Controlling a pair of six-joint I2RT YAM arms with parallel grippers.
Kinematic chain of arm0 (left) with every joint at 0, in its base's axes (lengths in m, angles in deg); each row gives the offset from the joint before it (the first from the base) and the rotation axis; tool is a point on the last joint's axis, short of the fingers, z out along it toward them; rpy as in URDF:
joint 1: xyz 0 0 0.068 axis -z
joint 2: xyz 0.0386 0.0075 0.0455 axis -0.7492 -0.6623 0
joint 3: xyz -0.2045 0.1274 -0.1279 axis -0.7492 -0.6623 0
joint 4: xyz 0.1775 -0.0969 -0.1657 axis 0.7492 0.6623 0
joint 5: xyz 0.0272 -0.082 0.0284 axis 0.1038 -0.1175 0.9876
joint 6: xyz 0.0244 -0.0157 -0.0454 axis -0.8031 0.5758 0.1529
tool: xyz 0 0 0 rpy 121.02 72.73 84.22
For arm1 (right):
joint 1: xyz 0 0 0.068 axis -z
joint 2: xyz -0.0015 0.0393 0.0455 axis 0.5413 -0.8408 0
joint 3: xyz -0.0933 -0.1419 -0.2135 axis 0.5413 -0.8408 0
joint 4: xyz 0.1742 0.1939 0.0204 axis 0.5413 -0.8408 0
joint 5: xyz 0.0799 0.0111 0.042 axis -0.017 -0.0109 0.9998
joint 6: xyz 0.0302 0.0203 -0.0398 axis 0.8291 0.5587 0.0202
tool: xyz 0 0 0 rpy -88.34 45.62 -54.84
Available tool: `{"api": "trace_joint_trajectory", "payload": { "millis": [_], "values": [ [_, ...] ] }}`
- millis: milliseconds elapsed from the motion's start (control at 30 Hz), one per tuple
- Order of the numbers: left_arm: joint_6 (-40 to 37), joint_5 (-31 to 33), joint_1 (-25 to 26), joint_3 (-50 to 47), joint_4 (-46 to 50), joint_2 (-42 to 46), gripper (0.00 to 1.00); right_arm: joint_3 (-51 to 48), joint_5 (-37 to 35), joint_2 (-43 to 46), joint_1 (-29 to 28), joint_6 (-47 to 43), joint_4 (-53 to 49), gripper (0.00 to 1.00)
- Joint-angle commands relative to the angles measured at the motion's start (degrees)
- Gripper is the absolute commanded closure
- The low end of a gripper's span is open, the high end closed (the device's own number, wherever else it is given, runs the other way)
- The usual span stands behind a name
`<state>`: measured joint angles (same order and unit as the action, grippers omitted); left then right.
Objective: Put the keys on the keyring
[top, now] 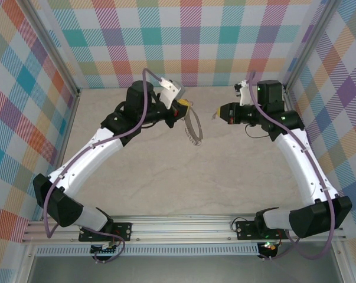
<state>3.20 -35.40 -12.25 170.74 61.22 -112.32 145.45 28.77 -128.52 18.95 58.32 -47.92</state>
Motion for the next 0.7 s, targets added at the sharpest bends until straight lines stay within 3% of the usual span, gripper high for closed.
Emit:
{"api": "trace_joint_trajectory", "payload": {
  "millis": [0,167,667],
  "values": [
    [0.45,-6.61,0.99,5.18,-2.73,-0.96,1.0,3.35,5.0,0.22,0.38,-4.27,2.85,1.0],
    [1.54,-10.5,2.02,11.2,-0.61,-3.95,1.0,7.23,8.41,0.23,0.38,-5.96,3.06,1.0],
    [1.98,-9.86,2.56,17.34,4.79,-7.24,1.0,14.26,11.2,0.34,0.38,-9.4,-1.61,1.0]
  ]
}}
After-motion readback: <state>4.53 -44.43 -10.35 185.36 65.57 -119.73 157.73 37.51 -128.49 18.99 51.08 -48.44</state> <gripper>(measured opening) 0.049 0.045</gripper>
